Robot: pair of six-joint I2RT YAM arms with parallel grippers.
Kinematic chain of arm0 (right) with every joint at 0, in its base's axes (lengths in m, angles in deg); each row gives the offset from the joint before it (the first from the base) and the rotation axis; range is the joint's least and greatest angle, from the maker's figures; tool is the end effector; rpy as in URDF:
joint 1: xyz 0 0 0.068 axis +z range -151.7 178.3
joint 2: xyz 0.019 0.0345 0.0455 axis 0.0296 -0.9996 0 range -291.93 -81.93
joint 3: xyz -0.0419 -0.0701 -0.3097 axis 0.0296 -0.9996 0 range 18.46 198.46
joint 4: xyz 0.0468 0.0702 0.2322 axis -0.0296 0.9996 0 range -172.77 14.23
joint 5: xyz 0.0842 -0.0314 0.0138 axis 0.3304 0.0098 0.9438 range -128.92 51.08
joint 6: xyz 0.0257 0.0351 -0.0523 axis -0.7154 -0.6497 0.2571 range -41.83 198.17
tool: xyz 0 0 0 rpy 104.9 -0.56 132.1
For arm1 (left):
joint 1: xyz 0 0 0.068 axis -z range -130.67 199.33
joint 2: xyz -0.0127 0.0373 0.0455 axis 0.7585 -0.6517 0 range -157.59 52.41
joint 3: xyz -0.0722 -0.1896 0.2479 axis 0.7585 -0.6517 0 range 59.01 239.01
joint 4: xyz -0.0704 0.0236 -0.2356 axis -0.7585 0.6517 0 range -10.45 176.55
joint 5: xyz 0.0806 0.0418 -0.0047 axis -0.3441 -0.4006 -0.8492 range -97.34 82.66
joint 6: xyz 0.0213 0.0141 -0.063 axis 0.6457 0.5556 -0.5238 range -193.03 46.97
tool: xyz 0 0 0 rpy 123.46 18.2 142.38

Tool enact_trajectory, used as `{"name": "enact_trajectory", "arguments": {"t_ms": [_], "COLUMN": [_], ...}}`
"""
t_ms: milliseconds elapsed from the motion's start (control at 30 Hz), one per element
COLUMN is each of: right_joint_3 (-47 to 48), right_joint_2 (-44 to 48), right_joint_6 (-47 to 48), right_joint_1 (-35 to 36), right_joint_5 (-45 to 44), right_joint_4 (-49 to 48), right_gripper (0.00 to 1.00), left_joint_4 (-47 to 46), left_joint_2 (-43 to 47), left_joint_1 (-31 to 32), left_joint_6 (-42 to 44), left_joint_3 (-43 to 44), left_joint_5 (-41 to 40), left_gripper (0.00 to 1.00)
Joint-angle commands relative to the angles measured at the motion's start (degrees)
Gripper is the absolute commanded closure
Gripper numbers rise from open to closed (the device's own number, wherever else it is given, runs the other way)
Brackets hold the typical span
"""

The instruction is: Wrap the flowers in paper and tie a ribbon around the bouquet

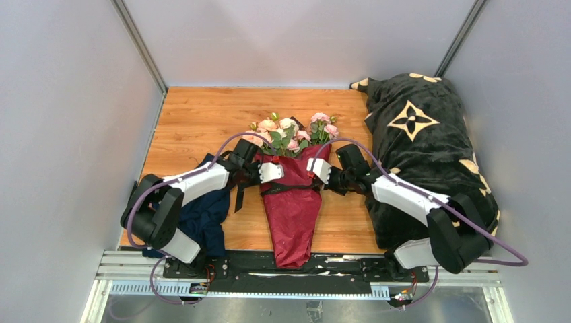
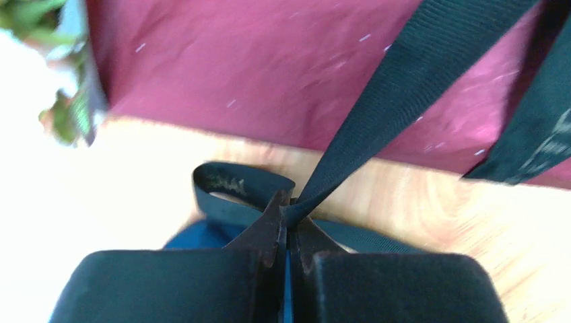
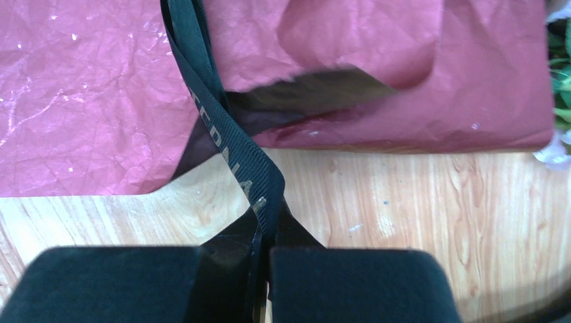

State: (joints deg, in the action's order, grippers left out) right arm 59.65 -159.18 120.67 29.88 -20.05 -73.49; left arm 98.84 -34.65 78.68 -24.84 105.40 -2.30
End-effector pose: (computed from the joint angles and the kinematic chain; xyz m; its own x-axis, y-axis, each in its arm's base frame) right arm 0.2125 0.1513 0.2426 0.0188 -0.7388 -0.6736 -0.9175 0.2550 -0.3053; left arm 0.2429 -0.1421 0.2107 -0.1107 0.9140 -0.3902 0.9135 0.2483 0.3224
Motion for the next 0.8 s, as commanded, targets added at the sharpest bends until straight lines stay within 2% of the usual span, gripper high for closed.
{"name": "enact_trajectory", "arguments": {"t_ms": [0,67,133,233,300,400,467,700,767], "right_joint_3": [-0.2,-1.2,-3.4,-7.4,-8.1,-7.6,-7.8,-7.9,-7.2], "right_joint_2": [7.0,11.9,17.7,23.8,24.9,23.8,23.5,23.6,24.0], "right_joint_6": [-14.2,-21.7,-26.8,-27.6,-27.7,-28.4,-28.2,-28.8,-28.0], "right_joint_1": [-6.3,-11.5,-15.9,-17.2,-17.5,-20.1,-20.8,-25.2,-25.3], "right_joint_5": [-10.0,-15.6,-22.8,-28.5,-30.9,-31.5,-32.3,-31.9,-30.6], "right_joint_4": [1.8,4.8,8.3,7.7,6.7,7.9,7.5,6.1,6.4], "right_gripper": [1.00,1.00,1.00,1.00,1.00,1.00,1.00,1.00,1.00], "left_joint_4": [-1.3,-0.6,-2.7,-9.1,-10.2,-10.2,-9.0,-6.7,-3.3], "left_joint_2": [6.6,10.3,14.5,18.2,18.6,18.9,19.4,19.3,20.0], "left_joint_1": [-3.0,-8.1,-16.6,-30.2,-37.7,-44.9,-47.3,-47.5,-47.2], "left_joint_6": [-4.5,-4.0,-1.4,5.8,9.2,9.7,10.2,10.2,10.0], "left_joint_3": [-3.4,-7.1,-11.7,-18.6,-20.1,-19.4,-18.5,-15.4,-14.2], "left_joint_5": [-13.0,-15.4,-16.0,-17.6,-17.7,-14.9,-12.5,-11.2,-9.3], "left_gripper": [1.00,1.00,1.00,1.00,1.00,1.00,1.00,1.00,1.00]}}
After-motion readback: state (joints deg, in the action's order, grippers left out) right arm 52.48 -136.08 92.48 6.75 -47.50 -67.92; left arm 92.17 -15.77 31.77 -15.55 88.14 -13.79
